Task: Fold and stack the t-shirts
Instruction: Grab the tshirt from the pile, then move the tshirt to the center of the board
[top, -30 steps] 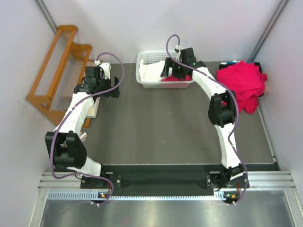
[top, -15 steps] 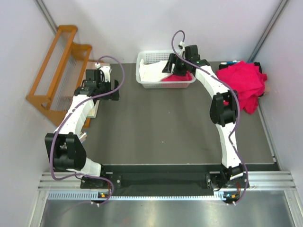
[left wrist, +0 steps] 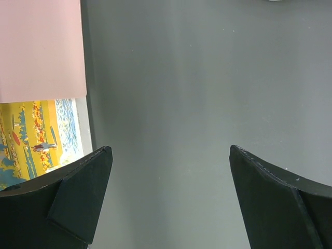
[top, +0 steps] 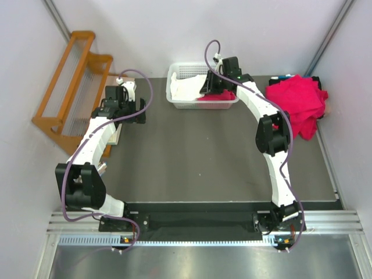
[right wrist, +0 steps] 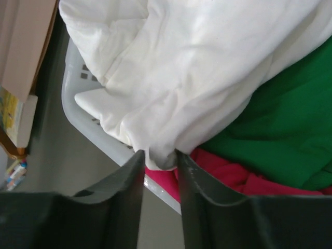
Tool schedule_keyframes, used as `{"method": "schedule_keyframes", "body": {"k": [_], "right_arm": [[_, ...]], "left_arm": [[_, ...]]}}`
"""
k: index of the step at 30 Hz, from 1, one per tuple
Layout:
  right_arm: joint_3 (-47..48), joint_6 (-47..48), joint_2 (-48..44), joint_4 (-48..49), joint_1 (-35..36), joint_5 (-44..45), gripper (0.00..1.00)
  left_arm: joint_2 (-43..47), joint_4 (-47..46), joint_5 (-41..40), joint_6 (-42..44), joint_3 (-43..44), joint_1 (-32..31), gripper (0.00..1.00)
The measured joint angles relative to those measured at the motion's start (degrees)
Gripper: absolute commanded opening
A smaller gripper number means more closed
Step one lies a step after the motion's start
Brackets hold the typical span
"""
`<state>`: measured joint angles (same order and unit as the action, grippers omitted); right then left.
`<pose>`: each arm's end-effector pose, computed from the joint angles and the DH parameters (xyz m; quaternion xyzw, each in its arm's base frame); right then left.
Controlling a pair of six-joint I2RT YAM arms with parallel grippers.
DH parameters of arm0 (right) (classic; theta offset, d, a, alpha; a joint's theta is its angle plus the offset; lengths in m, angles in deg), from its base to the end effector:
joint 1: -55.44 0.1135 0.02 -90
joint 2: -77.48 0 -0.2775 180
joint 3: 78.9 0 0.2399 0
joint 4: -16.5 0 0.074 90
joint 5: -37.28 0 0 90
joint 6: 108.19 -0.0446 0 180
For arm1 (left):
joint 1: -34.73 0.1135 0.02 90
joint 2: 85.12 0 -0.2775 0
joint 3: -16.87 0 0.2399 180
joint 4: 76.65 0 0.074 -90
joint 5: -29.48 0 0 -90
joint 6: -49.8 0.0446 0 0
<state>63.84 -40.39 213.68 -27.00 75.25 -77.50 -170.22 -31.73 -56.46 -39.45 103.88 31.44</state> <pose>0.5112 0.2040 0.2641 -0.0776 0.8757 0.3356 0.3383 0.3220 -0.0217 0.3172 0.0464 0.9155 -0.0413 0.3976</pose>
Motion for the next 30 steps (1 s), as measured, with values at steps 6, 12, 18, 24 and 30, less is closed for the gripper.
{"method": "schedule_keyframes", "body": {"k": [6,12,18,24,30], "right_arm": [[0.0,1.7,0.0,-1.9,0.0,1.0,0.03],[0.0,2.8,-0.3,-2.3,0.1,2.2,0.00],[-0.6,6.3,-4.9,-2.8,1.7,3.7,0.00],[-3.4,13.0,-18.4,-4.6,9.1,5.1,0.00],[-9.8,15.9,-35.6,-4.8,16.0,3.4,0.00]], "left_arm": [[0.0,-0.1,-0.7,0.0,0.0,0.0,0.99],[0.0,-0.1,-0.9,0.0,0.0,0.2,0.99],[0.0,0.0,0.7,-0.7,-0.2,1.6,0.99],[-2.1,1.0,7.7,-4.2,2.1,9.2,0.99],[-4.5,1.3,13.1,-7.0,4.2,14.3,0.99]]}}
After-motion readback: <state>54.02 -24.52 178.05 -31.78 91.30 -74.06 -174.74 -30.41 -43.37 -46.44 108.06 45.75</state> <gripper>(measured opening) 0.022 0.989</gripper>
